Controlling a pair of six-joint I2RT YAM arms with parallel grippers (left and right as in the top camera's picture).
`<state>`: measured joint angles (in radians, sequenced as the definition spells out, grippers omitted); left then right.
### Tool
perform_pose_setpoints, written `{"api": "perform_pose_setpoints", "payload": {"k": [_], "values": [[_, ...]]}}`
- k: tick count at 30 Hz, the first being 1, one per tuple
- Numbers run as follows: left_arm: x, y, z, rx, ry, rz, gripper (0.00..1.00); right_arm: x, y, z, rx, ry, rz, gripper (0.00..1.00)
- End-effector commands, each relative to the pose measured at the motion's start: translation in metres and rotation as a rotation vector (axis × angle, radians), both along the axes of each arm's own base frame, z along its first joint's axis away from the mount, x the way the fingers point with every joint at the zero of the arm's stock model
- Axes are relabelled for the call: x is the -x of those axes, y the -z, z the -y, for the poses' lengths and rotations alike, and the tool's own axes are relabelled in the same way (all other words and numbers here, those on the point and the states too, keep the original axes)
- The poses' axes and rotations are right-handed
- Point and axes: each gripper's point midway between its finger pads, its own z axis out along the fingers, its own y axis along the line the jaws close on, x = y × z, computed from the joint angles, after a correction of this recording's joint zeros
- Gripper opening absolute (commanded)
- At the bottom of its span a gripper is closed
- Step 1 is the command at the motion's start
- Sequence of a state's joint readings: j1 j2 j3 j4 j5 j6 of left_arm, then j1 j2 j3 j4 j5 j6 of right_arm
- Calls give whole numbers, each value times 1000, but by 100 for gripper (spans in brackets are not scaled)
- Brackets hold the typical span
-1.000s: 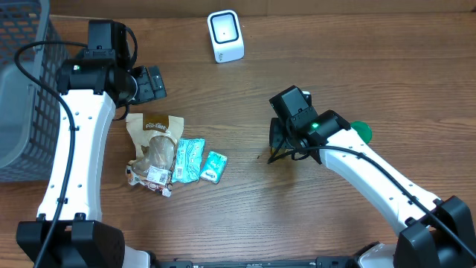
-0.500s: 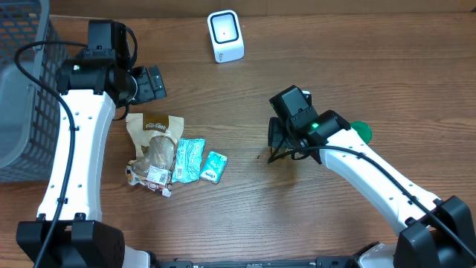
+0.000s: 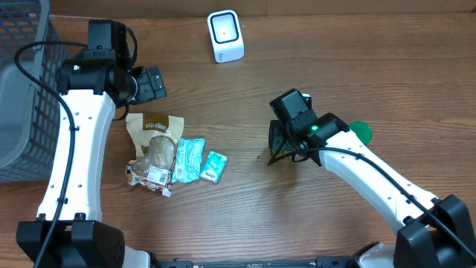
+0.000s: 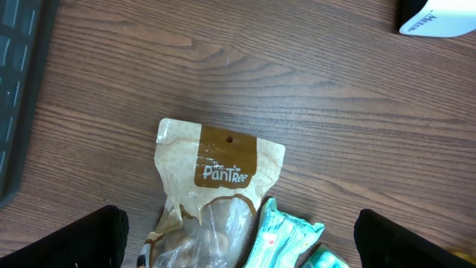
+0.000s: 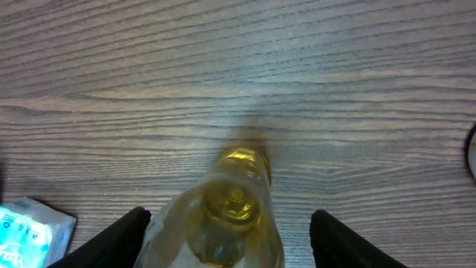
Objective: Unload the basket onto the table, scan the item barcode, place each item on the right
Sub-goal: 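Lower the right gripper around the yellow bottle's body and close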
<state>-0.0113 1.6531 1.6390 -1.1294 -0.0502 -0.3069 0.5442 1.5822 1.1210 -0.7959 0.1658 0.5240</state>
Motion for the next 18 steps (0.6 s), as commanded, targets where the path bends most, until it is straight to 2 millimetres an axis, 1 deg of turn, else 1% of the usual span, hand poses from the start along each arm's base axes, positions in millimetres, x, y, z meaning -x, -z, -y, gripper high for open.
{"api": "perform_pose_setpoints", "payload": {"k": [1,6,10,12,18], "values": [[-2,-7,-2,-15,8,21,100,-4,-4,0,8,6,21,66],[-2,-7,-2,-15,8,22,100,-6,-7,-2,0,5,27,65],[-2,-7,-2,-15,8,22,100,-3,-6,-1,7,5,16,57],[-2,-7,-2,-15,8,21,100,-2,-6,0,10,5,11,56],[-2,-7,-2,-15,8,22,100,-1,-5,1,12,5,8,46]]}}
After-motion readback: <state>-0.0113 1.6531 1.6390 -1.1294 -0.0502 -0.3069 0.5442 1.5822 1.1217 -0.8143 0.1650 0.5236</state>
